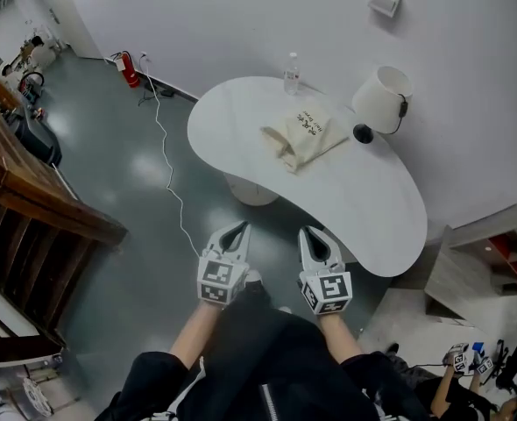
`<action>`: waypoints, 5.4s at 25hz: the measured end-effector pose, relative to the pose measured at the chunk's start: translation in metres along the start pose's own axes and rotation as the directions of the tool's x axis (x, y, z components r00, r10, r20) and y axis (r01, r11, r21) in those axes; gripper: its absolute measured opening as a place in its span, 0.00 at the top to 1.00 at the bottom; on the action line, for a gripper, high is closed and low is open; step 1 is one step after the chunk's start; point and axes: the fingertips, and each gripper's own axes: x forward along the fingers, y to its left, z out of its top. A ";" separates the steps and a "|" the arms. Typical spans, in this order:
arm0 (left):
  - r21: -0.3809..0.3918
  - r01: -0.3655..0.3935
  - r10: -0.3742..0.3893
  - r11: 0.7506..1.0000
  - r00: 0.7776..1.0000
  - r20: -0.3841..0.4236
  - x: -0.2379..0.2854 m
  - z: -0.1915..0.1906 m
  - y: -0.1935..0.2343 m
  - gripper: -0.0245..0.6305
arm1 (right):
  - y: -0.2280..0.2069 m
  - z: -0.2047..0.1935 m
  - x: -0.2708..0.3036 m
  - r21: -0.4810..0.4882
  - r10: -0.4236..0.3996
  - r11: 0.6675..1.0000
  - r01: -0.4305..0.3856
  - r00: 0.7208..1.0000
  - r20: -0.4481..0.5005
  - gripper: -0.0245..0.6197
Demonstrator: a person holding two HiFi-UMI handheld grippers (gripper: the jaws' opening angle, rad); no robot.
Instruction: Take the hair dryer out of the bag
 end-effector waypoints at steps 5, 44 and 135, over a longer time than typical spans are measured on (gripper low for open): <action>0.007 0.034 -0.034 0.999 0.999 0.001 0.023 0.008 0.026 0.94 | -0.001 0.003 0.033 -0.002 -0.021 1.000 0.021 1.000 -0.015 0.94; 0.022 0.167 -0.164 0.986 0.982 -0.092 0.164 0.029 0.098 0.94 | -0.066 0.023 0.177 0.025 -0.067 0.997 0.069 0.996 -0.060 0.94; -0.105 0.024 -0.048 0.994 0.971 -0.234 0.264 0.013 0.183 0.94 | -0.173 -0.137 0.343 -0.394 -0.098 0.893 -0.218 0.759 -0.643 0.70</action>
